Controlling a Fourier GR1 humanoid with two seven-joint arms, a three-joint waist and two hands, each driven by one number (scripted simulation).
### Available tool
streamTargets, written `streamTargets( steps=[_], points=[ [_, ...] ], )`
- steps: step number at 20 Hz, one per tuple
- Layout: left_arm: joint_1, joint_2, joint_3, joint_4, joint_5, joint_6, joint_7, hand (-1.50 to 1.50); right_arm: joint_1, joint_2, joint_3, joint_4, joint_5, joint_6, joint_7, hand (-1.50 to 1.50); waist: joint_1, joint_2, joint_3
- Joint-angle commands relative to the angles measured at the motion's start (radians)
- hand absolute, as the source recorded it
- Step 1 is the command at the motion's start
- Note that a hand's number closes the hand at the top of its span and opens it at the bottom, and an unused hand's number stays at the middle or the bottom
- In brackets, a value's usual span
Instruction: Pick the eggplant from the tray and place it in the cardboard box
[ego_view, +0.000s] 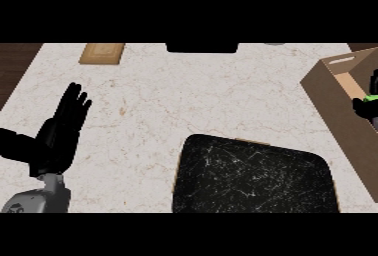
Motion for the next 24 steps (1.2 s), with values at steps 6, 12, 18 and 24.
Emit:
streamTargets(
  steps=[6,12,18,24],
  points=[
    [-0.022,-0.027,-0.023,0.054,-0.047,0.012,-0.041,0.00,-0.056,0.015,-0.074,0.369,-0.048,-0.139,-0.215,-1.50,-0.009,-0.003,0.001],
    [0.005,0.020,0.015,-0.015,0.006,-0.028,0.006,0.00,-0.121,0.032,-0.220,0.292,-0.204,-0.355,-0.400,-1.50,-0.003,-0.007,0.004],
    [-0.004,-0.012,0.015,0.016,-0.006,0.003,-0.007,0.00,-0.220,0.046,-0.370,0.304,-0.458,-0.217,-0.432,-1.50,-0.021,-0.010,0.001],
    [0.042,-0.011,0.014,-0.018,-0.007,-0.005,-0.023,0.00,-0.180,0.059,-0.552,0.300,-0.720,-0.099,-0.448,-1.50,-0.030,-0.013,0.001]
  ],
)
